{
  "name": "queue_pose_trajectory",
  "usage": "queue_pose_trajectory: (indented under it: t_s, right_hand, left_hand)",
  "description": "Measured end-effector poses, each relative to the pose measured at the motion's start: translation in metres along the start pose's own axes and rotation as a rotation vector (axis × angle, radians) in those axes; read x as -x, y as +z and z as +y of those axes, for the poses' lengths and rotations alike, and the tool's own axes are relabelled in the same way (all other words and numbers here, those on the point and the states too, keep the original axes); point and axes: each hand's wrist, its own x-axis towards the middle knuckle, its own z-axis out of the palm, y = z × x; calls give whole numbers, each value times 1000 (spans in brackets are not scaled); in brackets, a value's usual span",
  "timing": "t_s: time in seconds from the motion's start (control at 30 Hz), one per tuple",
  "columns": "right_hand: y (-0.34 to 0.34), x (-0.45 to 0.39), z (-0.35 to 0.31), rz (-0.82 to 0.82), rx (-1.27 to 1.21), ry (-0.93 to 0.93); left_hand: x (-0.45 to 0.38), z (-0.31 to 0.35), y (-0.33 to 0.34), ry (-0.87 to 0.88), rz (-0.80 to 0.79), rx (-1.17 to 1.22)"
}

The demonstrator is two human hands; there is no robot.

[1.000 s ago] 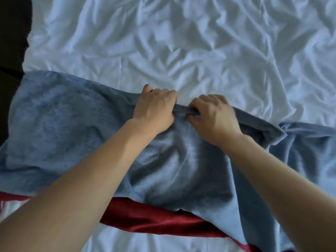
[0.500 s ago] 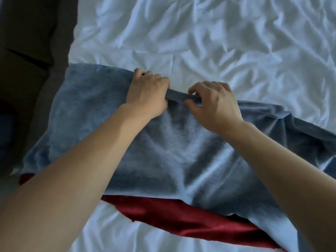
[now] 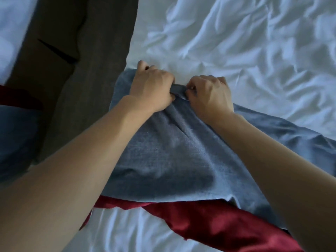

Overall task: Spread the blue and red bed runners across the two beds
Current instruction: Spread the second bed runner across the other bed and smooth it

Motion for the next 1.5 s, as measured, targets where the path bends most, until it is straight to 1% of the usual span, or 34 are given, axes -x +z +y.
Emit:
queue_pose_trajectory:
  t_s: [0.07,0.13,0.2,0.3,0.4,0.5,0.6,0.8,0.97,1.03,1.13,1.23,1.33,1.5]
  right_hand:
    - [1,0,-1,4,29,24]
    - [2,-2,-4,19,40,25]
    - [3,-6,-9,28,34,9]
    - [3,-7,-16,54,24,-17]
    - [-4,12,-13,105,19,-20]
    - [-16,45,-8,123,69,-46]
    - [-25,89,-10,115,99,-78]
    - [-44,194,-13,197,23,-111]
    - [-35,285,-22,247,-44,-203]
    - [-25,316,-29,230,-56,-250]
    - [-6,348,-43,154,-6,-291]
    - [6,358,-44,99,72,-256]
    - [13,355,-39,96,136,-206]
    - [20,339,-37,208,207,-123]
  left_hand:
    - [-3,10,0,36,5,46]
    - [-7,14,3,54,31,25]
    - [-7,4,4,15,35,-15]
    - [0,-13,2,-55,47,17]
    - [12,-2,-2,-13,121,31]
    - [33,18,-5,1,195,22]
    - [64,34,-7,5,217,25]
    - [148,70,-12,4,219,35]
    - [226,101,-10,-5,238,32]
    - [255,112,-3,10,236,26]
    - [299,122,9,12,211,27]
    - [323,128,24,46,120,-11]
    - [326,138,43,62,51,-33]
    - [305,155,65,69,191,-63]
